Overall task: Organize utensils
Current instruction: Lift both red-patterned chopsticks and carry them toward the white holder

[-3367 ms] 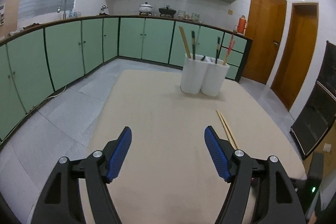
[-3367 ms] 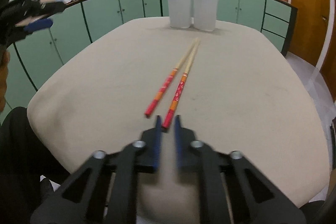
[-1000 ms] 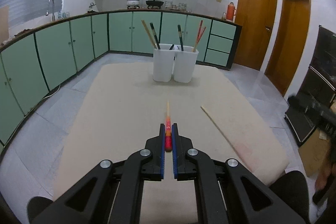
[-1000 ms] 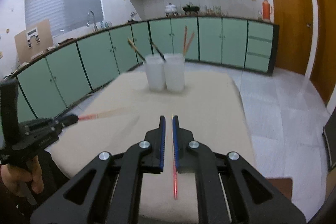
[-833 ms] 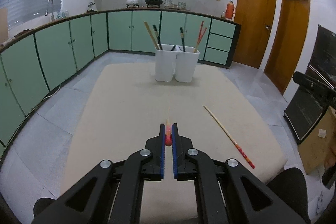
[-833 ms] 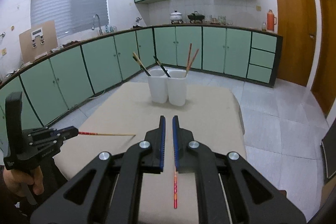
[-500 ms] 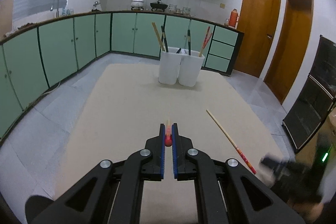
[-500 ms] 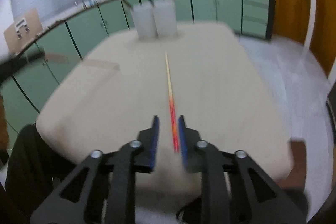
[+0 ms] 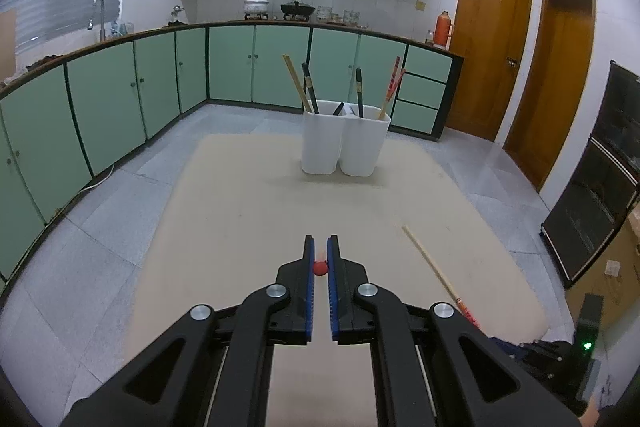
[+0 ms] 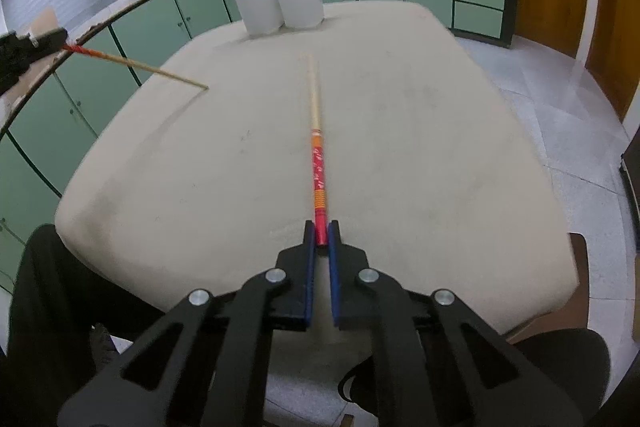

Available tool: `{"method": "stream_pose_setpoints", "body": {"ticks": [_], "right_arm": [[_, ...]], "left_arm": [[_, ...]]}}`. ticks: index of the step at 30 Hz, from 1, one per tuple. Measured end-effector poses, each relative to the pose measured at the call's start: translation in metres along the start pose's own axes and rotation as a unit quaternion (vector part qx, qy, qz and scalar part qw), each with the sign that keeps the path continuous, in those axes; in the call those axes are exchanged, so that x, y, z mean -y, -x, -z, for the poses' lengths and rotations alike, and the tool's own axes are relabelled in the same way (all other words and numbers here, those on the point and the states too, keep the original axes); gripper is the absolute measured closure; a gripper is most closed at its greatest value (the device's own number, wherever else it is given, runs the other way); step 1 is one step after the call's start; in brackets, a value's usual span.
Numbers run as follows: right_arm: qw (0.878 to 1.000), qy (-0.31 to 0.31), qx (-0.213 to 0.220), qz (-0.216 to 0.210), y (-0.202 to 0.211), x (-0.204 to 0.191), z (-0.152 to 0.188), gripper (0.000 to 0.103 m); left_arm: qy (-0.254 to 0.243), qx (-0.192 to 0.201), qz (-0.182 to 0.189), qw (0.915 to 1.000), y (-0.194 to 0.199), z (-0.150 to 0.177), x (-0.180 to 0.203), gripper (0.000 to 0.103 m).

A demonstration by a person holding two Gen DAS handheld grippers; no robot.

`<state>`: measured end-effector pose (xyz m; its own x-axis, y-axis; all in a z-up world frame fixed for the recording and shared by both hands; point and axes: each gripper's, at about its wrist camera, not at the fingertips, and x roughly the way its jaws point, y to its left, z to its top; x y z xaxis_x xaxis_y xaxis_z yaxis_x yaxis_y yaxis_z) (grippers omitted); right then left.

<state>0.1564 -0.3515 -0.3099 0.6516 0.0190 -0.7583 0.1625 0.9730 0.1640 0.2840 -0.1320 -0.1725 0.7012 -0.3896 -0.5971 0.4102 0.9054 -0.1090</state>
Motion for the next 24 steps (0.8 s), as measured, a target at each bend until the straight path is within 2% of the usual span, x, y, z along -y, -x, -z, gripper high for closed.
{"method": "stream_pose_setpoints", "body": {"ticks": [4,7,10,15,19,24], "right_arm": [[0.999,0.003,0.038,-0.010,0.042,-0.003,-0.024,0.098],[0.997,0.019,0.068,-0.023,0.078,-0.010,-0.055,0.098],[0.996,0.032,0.079,-0.036,0.098,-0.015,-0.080,0.098],[0.992,0.063,0.101,-0.042,0.109,-0.020,-0.126,0.098],[0.991,0.076,0.090,-0.058,0.099,-0.027,-0.162,0.098],[0.989,0.108,0.083,-0.056,0.085,-0.045,-0.190,0.098]], "left_arm": [[-0.007,-0.013,0.003,0.9999,-0.003,-0.006,-0.002,0.097],[-0.007,-0.022,0.007,0.9997,-0.006,-0.014,-0.006,0.097],[-0.009,-0.024,0.009,0.9996,-0.008,-0.020,-0.008,0.097],[-0.013,-0.029,0.011,0.9994,-0.011,-0.029,-0.008,0.097],[-0.024,-0.039,0.011,0.9989,-0.016,-0.034,-0.006,0.097],[-0.031,-0.051,0.011,0.9982,-0.018,-0.038,-0.003,0.097]]}}
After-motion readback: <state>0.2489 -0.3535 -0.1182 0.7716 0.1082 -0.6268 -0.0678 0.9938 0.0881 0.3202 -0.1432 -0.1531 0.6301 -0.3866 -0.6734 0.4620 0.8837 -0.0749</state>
